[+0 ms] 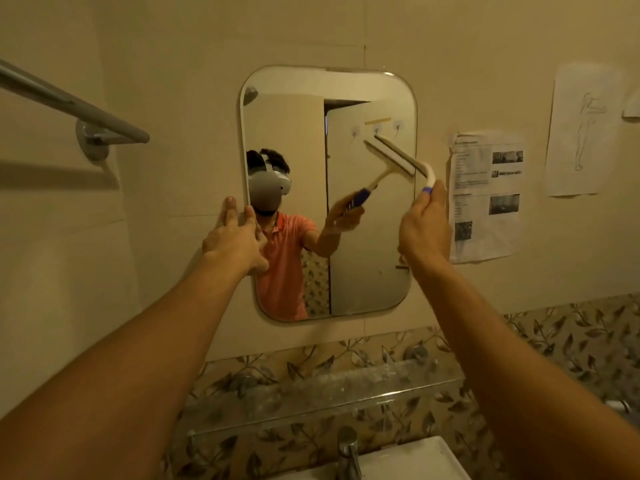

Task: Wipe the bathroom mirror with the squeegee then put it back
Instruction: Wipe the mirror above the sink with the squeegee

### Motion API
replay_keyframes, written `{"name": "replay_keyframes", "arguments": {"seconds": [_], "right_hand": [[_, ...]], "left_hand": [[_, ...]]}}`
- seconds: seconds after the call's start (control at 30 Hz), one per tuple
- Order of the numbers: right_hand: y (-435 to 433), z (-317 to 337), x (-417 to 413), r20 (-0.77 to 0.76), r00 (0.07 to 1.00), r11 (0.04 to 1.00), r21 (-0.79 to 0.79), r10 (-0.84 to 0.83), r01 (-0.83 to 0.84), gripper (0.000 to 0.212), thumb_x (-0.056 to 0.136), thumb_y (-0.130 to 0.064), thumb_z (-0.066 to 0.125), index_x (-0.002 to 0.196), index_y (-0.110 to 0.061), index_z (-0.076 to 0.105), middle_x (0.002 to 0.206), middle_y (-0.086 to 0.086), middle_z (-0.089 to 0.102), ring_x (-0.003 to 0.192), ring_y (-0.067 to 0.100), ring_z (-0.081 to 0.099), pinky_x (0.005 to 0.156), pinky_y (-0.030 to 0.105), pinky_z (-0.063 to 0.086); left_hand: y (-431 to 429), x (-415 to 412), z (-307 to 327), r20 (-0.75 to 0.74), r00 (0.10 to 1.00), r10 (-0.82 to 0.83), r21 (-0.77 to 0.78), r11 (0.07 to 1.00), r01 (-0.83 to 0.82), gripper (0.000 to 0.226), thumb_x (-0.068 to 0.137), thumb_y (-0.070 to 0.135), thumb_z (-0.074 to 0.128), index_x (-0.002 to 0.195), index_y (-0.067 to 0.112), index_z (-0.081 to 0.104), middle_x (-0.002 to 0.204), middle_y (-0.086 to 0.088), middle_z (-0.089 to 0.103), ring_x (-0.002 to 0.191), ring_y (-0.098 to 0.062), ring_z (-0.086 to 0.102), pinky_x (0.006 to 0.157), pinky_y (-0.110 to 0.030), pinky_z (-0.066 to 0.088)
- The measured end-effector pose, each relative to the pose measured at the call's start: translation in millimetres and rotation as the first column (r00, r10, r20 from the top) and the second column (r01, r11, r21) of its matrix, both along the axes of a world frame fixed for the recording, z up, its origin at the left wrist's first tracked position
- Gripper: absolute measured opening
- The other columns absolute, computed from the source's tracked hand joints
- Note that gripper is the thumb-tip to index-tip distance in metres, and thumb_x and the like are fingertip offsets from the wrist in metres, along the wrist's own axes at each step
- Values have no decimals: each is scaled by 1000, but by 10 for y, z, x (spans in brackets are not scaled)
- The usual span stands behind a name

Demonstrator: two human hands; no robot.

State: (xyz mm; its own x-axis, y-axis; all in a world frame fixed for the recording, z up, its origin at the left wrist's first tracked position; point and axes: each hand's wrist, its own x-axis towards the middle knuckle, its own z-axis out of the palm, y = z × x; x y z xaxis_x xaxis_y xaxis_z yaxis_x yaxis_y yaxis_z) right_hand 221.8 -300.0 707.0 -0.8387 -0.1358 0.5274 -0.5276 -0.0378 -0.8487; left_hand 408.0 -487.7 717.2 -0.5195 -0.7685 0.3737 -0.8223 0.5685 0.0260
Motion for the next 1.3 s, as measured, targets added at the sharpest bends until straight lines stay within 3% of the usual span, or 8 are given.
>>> {"name": "replay_keyframes", "arguments": {"seconds": [0.1,0.27,0.5,0.63,0.83,1.03,1.17,1.3], "right_hand": [[-142,78,-47,20,998,997,56,-59,58,50,109,-42,23,158,-39,9,92,8,59,67,18,57,47,30,47],[-371,-427,147,82,990,989,104,-111,102,53,108,-43,22,156,-41,0,83,9,62,69,27,66,63,49,62],[-519,-1234,635,103,992,983,177,-72,53,56,109,-41,21,159,-38,-4,77,9,60,63,25,62,59,44,58],[-546,-1534,784,96,994,978,206,-56,35,57,108,-41,21,160,-37,-3,75,8,60,60,22,59,50,31,45],[-465,-1846,865,88,996,964,267,-18,-7,57,107,-45,21,158,-42,-4,73,7,60,61,22,61,57,41,57],[-223,-1225,671,-72,997,992,127,25,-16,53,109,-37,26,160,-35,11,62,0,49,47,13,46,46,36,47],[-205,-270,542,-298,952,996,70,65,-46,51,111,-33,27,159,-31,13,63,-5,45,39,-1,46,35,13,33],[-361,406,428,-433,900,981,190,53,34,58,110,-37,26,162,-29,0,64,-4,48,46,5,46,46,23,43]], "left_hand": [[-38,-17,-4,5,1000,0,0,1000,0,114,83,33,71,159,22,-13,160,-10,-33,154,-32,-3,110,-52,41],[-67,-10,-38,26,1000,4,-28,1000,-3,115,83,36,72,159,21,-13,160,-11,-33,153,-33,-4,108,-54,41],[-69,-33,-41,39,999,17,-41,999,-15,114,84,38,71,159,20,-12,160,-12,-33,153,-34,-3,105,-53,44],[-65,-52,-30,41,999,25,-36,999,-24,111,86,36,69,159,19,-12,160,-13,-33,153,-34,-3,106,-53,44],[-38,-43,-15,44,999,27,-24,999,-26,112,86,37,69,159,20,-14,160,-13,-33,153,-33,-1,106,-53,44],[-9,-31,1,51,998,26,-6,1000,-26,112,86,36,69,159,21,-14,160,-12,-33,152,-36,8,107,-53,43],[-9,-34,-2,53,998,24,0,1000,-24,111,87,37,69,159,21,-14,160,-11,-34,152,-37,8,106,-52,43],[-65,-34,-2,49,998,28,0,1000,-28,113,85,40,71,159,23,-13,160,-9,-34,153,-34,5,104,-51,44]]}}
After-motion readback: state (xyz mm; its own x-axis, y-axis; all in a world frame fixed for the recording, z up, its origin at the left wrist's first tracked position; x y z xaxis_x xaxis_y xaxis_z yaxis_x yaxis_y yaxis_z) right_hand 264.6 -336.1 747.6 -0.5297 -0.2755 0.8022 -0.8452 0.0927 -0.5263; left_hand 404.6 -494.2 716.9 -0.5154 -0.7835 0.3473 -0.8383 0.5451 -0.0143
